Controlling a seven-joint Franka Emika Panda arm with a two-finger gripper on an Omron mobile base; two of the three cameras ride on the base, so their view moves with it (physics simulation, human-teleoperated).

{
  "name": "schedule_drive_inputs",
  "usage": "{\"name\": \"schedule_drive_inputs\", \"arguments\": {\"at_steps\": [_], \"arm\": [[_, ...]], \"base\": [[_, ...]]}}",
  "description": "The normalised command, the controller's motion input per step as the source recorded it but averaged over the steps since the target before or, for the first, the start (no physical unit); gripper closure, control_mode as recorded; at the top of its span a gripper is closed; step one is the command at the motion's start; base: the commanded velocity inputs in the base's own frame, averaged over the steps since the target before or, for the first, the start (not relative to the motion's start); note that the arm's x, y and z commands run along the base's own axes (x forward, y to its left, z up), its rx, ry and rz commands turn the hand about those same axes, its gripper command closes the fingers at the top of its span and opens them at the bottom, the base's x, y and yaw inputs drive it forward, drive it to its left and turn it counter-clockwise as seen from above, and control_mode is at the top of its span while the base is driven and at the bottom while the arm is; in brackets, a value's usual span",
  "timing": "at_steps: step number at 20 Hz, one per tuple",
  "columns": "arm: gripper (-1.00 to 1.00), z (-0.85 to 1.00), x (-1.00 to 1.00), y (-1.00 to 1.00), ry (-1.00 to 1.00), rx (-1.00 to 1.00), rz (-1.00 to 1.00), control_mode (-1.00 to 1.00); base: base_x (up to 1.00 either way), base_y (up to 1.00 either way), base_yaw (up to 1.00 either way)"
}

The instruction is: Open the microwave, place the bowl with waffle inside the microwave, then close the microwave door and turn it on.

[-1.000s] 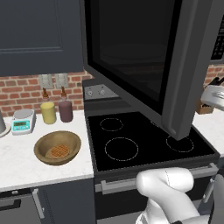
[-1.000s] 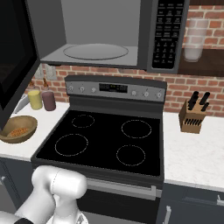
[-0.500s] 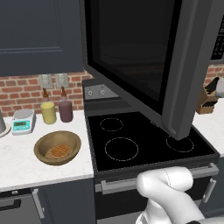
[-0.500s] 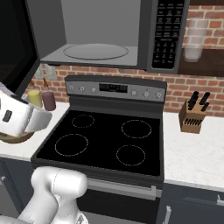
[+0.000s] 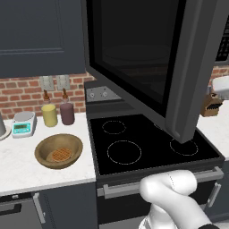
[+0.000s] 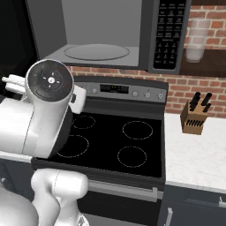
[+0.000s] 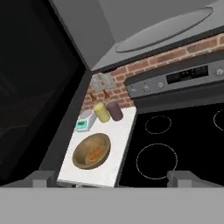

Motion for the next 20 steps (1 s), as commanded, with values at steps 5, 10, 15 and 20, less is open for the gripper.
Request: {"name": "schedule_drive_inputs", "arguments": {"at_steps": [5, 10, 15, 20], "arm": [[-1.0, -0.5, 0.82, 0.02, 0.0, 0.02, 0.28, -1.0], [-1.0, -0.4, 0.6, 0.1, -0.02, 0.0, 0.17, -1.0], [-1.0, -0.14, 0.09, 0.32, -0.06, 0.0, 0.06, -1.0], [-1.0, 0.0, 0.06, 0.36, -0.06, 0.08, 0.08, -1.0]], "base": [[0.0, 0.0, 0.0], [0.0, 0.0, 0.0], [0.0, 0.0, 0.0], [0.0, 0.0, 0.0]]}}
